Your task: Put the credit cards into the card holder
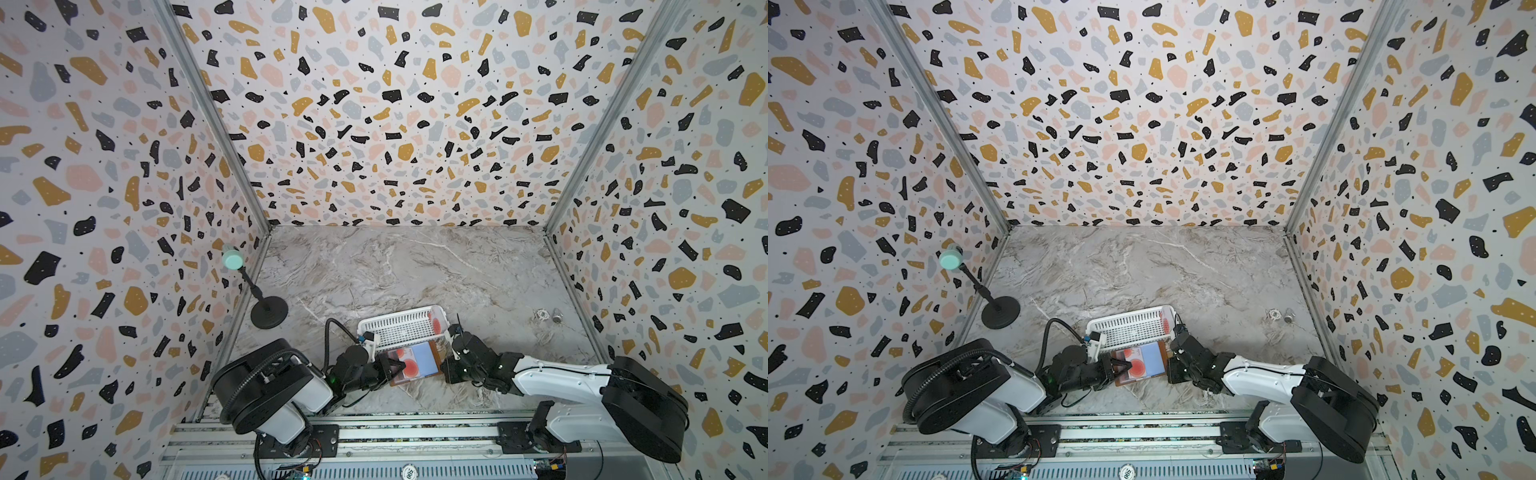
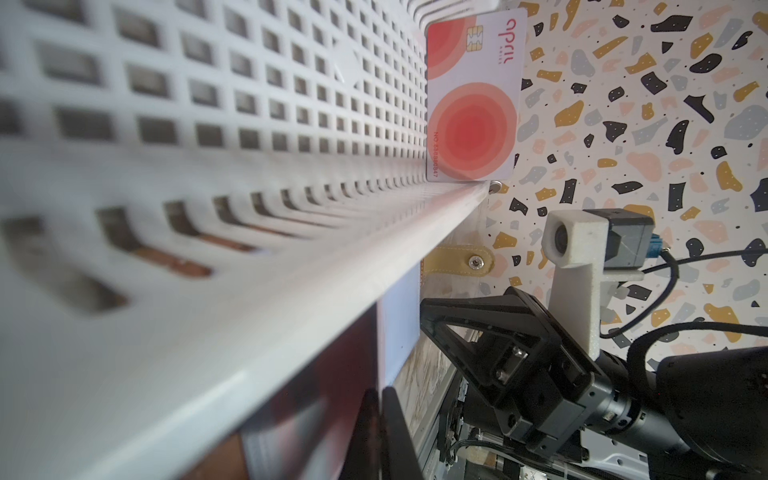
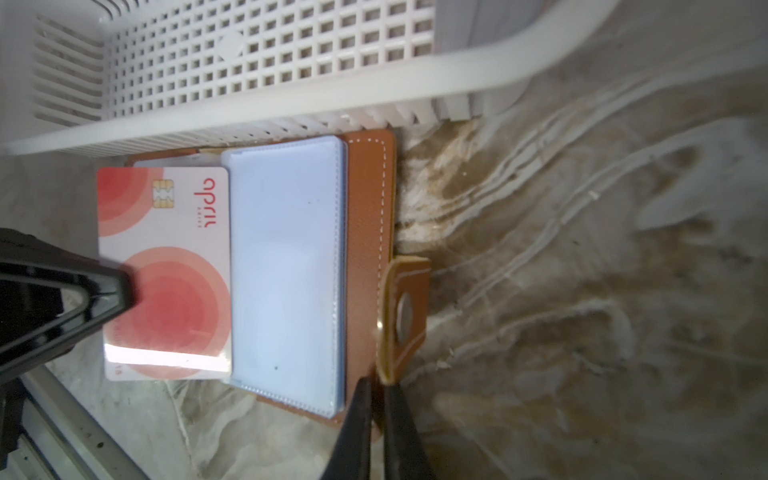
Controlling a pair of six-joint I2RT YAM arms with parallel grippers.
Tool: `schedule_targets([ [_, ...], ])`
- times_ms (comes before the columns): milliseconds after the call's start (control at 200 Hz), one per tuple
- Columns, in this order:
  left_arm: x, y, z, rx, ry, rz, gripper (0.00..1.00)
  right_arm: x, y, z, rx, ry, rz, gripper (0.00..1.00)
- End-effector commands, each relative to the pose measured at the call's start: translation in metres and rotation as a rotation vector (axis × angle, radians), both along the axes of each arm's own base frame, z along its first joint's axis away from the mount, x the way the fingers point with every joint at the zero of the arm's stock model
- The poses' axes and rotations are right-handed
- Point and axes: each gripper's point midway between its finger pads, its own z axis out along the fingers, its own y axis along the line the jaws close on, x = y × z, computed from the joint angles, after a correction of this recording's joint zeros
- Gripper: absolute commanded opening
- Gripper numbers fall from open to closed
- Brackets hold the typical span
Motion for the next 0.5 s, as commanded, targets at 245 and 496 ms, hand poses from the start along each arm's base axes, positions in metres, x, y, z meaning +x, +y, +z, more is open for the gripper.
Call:
schedule_targets([
  [245, 0.007, -0.006, 0.006, -0.038, -0.024, -0.006, 0.02, -0.002, -0.005, -0.006, -0.05, 0.015, -0.002, 0.09],
  [496, 0.01, -0.001, 0.0, 0.003, -0.026, 0.01, 0.01, -0.002, -0.006, -0.007, -0.057, 0.017, -0.003, 0.08],
])
